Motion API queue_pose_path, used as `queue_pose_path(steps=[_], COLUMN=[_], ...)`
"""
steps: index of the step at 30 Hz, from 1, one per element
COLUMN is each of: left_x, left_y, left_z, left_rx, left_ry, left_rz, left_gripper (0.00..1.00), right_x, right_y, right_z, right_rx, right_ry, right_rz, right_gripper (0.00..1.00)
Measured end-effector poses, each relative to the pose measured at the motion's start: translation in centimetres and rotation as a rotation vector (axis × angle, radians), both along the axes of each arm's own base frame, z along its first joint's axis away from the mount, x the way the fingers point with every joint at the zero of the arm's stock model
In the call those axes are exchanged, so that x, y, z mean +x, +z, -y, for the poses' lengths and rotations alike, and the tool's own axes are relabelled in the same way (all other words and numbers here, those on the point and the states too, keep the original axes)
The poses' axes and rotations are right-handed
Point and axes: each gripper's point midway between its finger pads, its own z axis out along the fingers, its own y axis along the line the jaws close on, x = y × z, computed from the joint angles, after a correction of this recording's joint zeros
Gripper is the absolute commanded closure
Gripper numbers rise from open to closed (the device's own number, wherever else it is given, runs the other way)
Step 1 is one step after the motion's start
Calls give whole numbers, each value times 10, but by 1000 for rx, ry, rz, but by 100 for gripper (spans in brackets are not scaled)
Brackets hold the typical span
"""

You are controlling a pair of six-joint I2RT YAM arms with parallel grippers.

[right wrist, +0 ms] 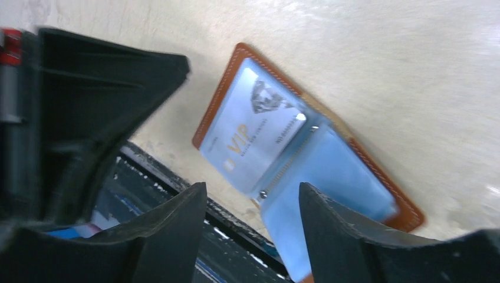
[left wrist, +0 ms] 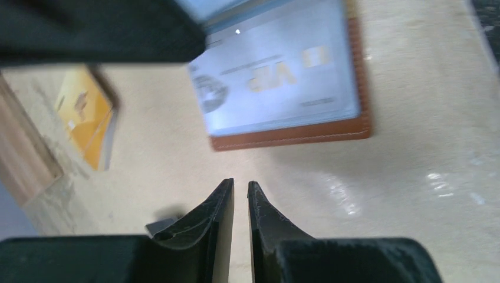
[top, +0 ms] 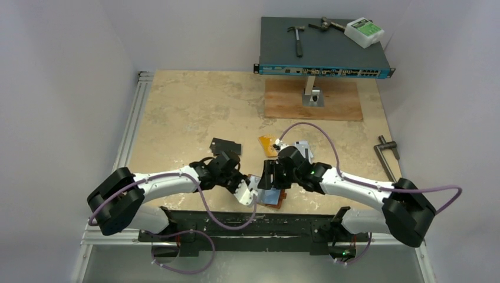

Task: Put the credit cards into the card holder
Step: Insert the credit card into the card holder, then close the card holder at the center of the board.

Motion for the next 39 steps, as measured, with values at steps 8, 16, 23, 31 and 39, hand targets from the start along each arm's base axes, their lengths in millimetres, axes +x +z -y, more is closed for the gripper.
queue_pose_path(steps=[8,16,23,31,39], left_x=[49,97,87,76,73], left_y=[59,65,59,44,39], left_z=[-3,-3,-9,-18,-21], left_rx=[-35,-18,19,59,72], left_ry=[317,486,500,508,509], left_rz=[-168,-256,-296,-328,-337], left_gripper=[83,83,83,83,83], right_x=[2,-22,-43,-52,-47], right_y=[10,9,2,-22,-19], right_z=[45,82,77,72,63], right_rx=[-144,-271,-297,-108,150], right_ry=[-110,-185,-144,-229,-315], right_rz=[41,26,6,-22,-9], right_gripper=[37,40,38,40,40])
